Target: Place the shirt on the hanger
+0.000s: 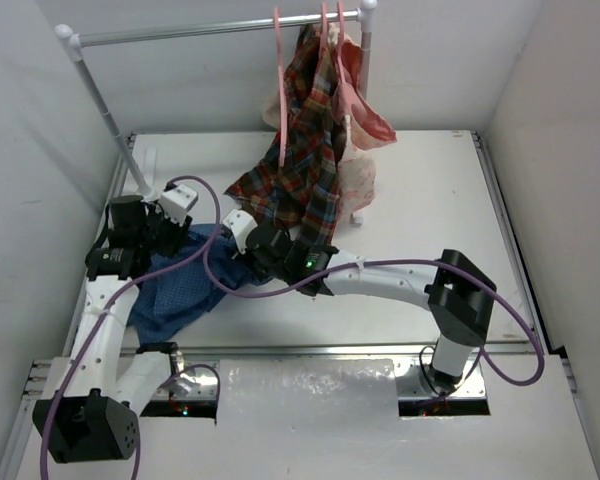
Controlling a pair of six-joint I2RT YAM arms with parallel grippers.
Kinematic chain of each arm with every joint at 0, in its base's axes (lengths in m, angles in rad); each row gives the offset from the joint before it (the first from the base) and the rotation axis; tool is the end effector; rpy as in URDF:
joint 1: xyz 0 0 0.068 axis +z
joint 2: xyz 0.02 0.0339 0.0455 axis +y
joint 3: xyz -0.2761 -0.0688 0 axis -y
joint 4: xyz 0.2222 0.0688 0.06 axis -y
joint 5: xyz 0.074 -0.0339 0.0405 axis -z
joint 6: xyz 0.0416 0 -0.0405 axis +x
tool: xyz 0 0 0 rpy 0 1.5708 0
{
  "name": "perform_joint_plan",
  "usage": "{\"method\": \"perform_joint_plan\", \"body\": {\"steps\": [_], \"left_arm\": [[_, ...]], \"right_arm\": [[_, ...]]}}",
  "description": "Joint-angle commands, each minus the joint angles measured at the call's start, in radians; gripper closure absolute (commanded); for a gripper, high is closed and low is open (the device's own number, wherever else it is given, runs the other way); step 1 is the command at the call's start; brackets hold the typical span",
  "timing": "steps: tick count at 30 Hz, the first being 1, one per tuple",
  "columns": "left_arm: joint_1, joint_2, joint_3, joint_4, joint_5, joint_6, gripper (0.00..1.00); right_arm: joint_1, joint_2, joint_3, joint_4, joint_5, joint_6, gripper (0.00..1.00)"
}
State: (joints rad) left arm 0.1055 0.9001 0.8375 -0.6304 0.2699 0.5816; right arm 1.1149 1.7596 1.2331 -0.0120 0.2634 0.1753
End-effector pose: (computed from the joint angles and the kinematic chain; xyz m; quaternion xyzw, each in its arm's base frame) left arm 0.1620 0.0060 0.3029 0.2671 0.8582 0.0272 0.4375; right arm 0.1823 0.3473 0.2664 -0.3325 0.7981 0.2029 0.4596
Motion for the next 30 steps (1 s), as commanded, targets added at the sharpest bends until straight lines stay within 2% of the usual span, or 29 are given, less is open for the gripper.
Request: {"method": "perform_joint_plan", "body": {"steps": [1,5,6,7,10,11,13,14,15,16,18,21,22,26,30], "left_arm": [[0.008,-0.001,-0.032,0.153,-0.194,-0.052,0.72],[0.008,0.008,-0.075,0.279,-0.409,-0.058,0.77],[0.008,0.002,-0.072,0.288,-0.405,-0.052,0.77],[0.008,-0.028,-0.058,0.281,-0.378,-0.043,0.82],[0.008,-0.149,0.007,0.185,-0.102,0.024,1.0],[0.008,-0.156,0.058,0.114,0.081,0.081,1.0],[0.01,-0.132,0.214,-0.094,0.257,0.148,1.0],[0.011,-0.129,0.259,-0.142,0.385,0.176,1.0],[0.011,-0.122,0.302,-0.19,0.446,0.204,1.0],[0.011,-0.103,0.389,-0.315,0.557,0.287,1.0],[0.011,-0.086,0.437,-0.386,0.615,0.323,1.0],[0.011,-0.079,0.338,-0.274,0.542,0.229,1.0],[0.011,-0.07,0.236,-0.155,0.496,0.163,1.0],[0.01,0.045,0.049,0.067,0.243,0.067,0.98],[0.01,0.15,-0.041,0.199,0.17,0.026,0.87]], "right_arm": [[-0.003,-0.028,0.085,-0.04,-0.09,-0.008,1.0],[-0.001,-0.043,0.106,-0.069,-0.108,-0.003,1.0],[-0.001,-0.046,0.108,-0.069,-0.108,-0.003,1.0],[-0.001,-0.054,0.111,-0.071,-0.118,-0.007,1.0],[0.022,-0.081,0.135,-0.111,-0.133,-0.032,1.0],[0.035,-0.098,0.137,-0.115,-0.133,-0.052,1.0],[0.081,-0.135,0.129,-0.129,-0.132,-0.088,1.0],[0.094,-0.173,0.131,-0.14,-0.133,-0.114,1.0],[0.106,-0.192,0.135,-0.15,-0.133,-0.126,1.0],[0.12,-0.224,0.135,-0.167,-0.141,-0.135,1.0],[0.118,-0.247,0.12,-0.178,-0.176,-0.131,1.0],[0.097,-0.246,0.098,-0.194,-0.142,-0.114,1.0],[0.062,-0.235,0.095,-0.209,-0.142,-0.082,1.0],[-0.061,-0.178,0.037,-0.187,-0.226,0.036,1.0],[-0.116,-0.115,0.0,-0.152,-0.147,0.072,1.0]]}}
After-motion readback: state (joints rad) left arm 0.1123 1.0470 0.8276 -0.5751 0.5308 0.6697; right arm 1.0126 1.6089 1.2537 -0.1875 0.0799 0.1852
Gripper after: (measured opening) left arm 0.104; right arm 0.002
